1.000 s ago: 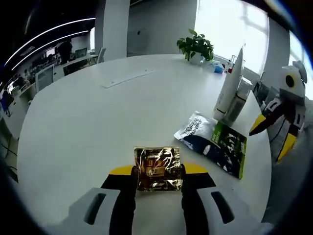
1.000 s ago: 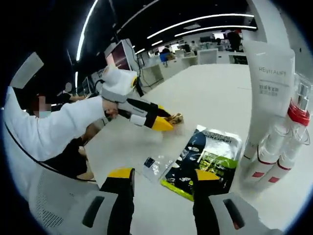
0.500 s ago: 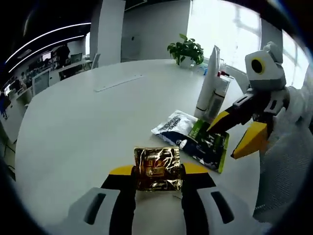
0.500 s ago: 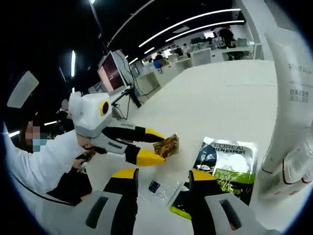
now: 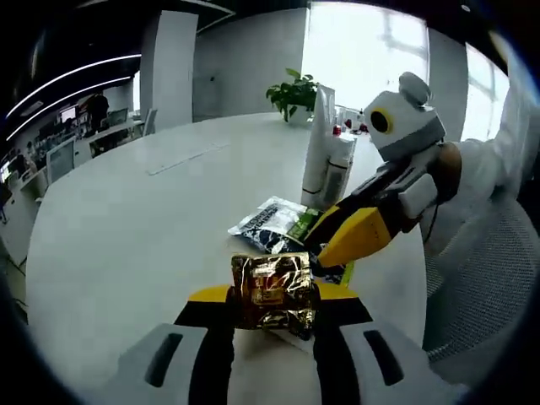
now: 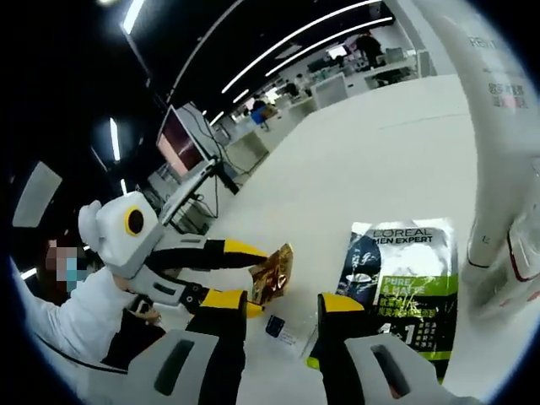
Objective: Arrange the skincare products in the storage area until every visible bottle or jar stands upright without overlapping.
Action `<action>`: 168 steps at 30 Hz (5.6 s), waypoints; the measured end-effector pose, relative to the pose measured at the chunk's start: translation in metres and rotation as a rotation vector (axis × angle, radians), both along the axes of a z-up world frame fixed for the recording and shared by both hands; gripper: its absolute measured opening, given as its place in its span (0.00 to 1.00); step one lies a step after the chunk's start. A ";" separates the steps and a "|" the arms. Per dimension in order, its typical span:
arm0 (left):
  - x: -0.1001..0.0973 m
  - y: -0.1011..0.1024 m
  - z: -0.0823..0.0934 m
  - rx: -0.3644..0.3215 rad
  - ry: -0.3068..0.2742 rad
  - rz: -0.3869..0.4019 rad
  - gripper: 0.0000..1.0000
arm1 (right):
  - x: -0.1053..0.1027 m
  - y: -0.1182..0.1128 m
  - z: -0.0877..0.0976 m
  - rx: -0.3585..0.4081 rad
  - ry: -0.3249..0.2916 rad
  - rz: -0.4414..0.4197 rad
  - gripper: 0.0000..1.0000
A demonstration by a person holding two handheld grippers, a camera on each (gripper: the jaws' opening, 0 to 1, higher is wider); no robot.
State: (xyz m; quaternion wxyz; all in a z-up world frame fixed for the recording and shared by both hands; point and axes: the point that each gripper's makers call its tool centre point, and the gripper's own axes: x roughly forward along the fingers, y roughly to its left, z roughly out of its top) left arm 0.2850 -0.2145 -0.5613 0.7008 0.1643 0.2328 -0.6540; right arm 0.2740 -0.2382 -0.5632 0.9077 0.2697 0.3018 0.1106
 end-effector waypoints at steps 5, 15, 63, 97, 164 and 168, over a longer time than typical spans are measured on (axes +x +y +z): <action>-0.009 -0.006 0.008 -0.019 -0.040 -0.053 0.30 | -0.003 -0.001 0.001 0.035 0.003 -0.019 0.27; -0.020 -0.020 0.029 -0.086 -0.201 -0.160 0.30 | -0.007 -0.004 0.005 0.111 0.005 -0.060 0.19; 0.041 -0.016 -0.025 0.156 -0.203 -0.145 0.39 | -0.014 -0.026 0.013 0.131 -0.024 -0.092 0.00; 0.050 -0.041 -0.052 0.391 -0.170 -0.315 0.51 | -0.011 -0.017 0.018 0.085 -0.024 -0.045 0.10; 0.031 -0.034 -0.055 0.445 -0.119 -0.411 0.45 | -0.009 -0.018 0.019 0.095 -0.021 -0.046 0.13; 0.037 -0.034 -0.058 0.446 -0.148 -0.403 0.46 | -0.009 -0.017 0.019 0.094 -0.021 -0.042 0.13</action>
